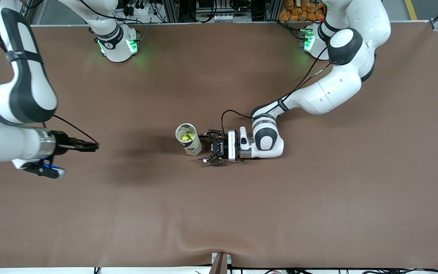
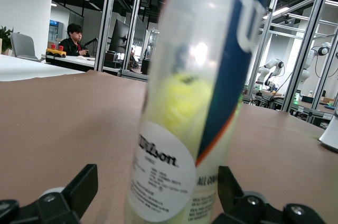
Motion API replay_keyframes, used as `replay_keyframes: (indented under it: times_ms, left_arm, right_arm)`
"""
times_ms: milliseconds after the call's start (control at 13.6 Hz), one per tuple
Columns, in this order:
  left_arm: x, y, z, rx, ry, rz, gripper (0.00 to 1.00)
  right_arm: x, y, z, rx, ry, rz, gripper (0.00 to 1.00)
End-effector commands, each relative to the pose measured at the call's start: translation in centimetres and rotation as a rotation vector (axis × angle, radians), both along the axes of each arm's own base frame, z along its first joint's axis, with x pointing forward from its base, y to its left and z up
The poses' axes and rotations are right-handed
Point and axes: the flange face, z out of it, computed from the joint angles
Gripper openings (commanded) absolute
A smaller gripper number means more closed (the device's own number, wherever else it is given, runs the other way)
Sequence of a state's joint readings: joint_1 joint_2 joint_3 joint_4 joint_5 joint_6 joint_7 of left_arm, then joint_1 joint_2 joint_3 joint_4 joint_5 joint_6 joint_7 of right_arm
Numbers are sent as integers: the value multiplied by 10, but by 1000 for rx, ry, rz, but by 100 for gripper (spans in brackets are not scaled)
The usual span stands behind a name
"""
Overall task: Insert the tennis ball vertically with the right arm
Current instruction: 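Release the ball into the tube and withdraw the right gripper, then set the tube upright on the table and open the left gripper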
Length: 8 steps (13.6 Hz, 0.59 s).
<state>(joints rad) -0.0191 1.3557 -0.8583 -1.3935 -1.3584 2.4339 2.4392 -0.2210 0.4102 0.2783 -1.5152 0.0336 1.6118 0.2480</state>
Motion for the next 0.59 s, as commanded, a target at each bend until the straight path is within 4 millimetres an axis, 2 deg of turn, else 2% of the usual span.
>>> replay_keyframes:
  times_ms: [0,220,514]
  left_arm:
    - [-11,22,6,25,25,-11,100]
    - [-19,47,18,50,33,-24,100]
    - [-13,86,53,102,15,-21,100]
  right_arm:
    - [-23,-27,44,-39,-39,85,100]
    - [-43,-54,92,-40,-76,125,100]
    - [-73,-45,153,-60,-127,145,100]
